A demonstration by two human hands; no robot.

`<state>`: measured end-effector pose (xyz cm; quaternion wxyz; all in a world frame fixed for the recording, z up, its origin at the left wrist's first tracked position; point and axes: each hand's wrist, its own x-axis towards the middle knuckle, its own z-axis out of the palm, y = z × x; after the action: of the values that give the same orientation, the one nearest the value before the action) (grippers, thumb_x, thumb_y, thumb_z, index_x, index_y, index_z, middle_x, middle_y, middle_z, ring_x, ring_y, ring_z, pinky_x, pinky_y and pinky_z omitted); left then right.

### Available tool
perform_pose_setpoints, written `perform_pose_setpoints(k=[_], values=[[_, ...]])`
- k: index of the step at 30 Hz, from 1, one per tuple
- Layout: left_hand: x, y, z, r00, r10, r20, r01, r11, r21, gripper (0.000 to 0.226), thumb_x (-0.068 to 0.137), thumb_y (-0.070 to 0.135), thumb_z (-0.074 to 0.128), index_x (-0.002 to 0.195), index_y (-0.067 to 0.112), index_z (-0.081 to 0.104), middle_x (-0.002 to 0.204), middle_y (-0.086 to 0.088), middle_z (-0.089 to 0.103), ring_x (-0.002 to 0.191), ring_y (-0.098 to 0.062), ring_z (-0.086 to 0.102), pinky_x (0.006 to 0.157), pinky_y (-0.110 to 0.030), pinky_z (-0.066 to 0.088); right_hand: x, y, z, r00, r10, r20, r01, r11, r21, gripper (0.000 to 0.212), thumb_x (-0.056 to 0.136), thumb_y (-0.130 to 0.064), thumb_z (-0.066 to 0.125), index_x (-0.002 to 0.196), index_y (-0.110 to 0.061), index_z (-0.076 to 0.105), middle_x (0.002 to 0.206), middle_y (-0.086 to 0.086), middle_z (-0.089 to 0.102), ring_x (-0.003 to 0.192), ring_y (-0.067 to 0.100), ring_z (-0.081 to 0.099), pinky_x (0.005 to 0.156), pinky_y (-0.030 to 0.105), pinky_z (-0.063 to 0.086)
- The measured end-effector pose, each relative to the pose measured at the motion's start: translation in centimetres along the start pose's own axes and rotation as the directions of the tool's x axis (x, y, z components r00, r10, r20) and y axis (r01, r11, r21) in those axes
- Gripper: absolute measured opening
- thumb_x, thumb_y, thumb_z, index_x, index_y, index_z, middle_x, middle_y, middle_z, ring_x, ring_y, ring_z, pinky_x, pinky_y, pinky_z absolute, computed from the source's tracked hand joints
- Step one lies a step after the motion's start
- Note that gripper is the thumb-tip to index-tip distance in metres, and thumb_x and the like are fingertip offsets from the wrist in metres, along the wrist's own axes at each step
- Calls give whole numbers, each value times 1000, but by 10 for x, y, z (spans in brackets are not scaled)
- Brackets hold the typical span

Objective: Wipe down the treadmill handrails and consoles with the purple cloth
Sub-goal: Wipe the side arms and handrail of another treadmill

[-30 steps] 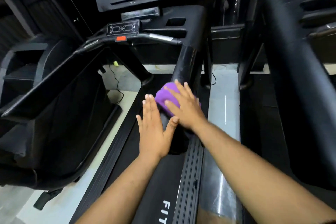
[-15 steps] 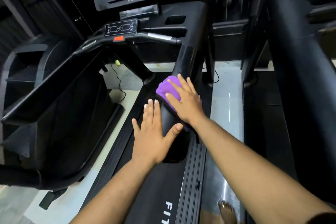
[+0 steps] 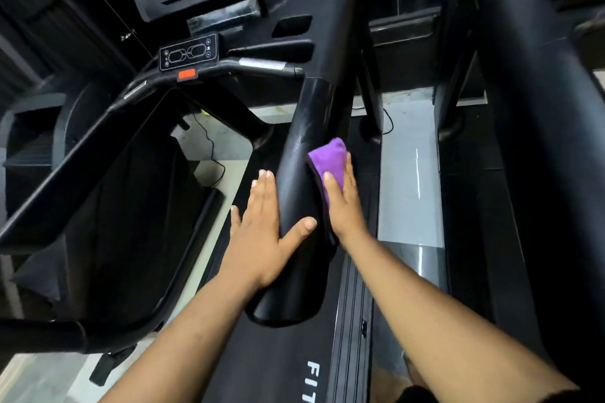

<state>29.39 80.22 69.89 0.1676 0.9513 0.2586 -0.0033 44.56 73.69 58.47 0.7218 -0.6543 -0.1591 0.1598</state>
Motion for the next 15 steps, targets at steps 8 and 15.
perform_pose_setpoints(k=[8,15], values=[[3,1,3,1000,-10,12,9,997,83,124,66,103,3,163,27,-15,165,16,-27,156,-6,-19,127,-52,-4,-24,11,3,987,-131,88,137,988,-65,71,95,-61,40,158,-40,15,172,-7,8,157,7,2,129,35,7],[3,1,1,1000,-28,0,28,998,50,126,63,104,0,162,28,-17,167,15,-28,153,-2,-24,128,-51,-6,-20,-25,13,997,-43,60,54,980,-193,79,89,-65,35,159,-42,7,171,-11,-3,158,13,-7,126,34,-2]])
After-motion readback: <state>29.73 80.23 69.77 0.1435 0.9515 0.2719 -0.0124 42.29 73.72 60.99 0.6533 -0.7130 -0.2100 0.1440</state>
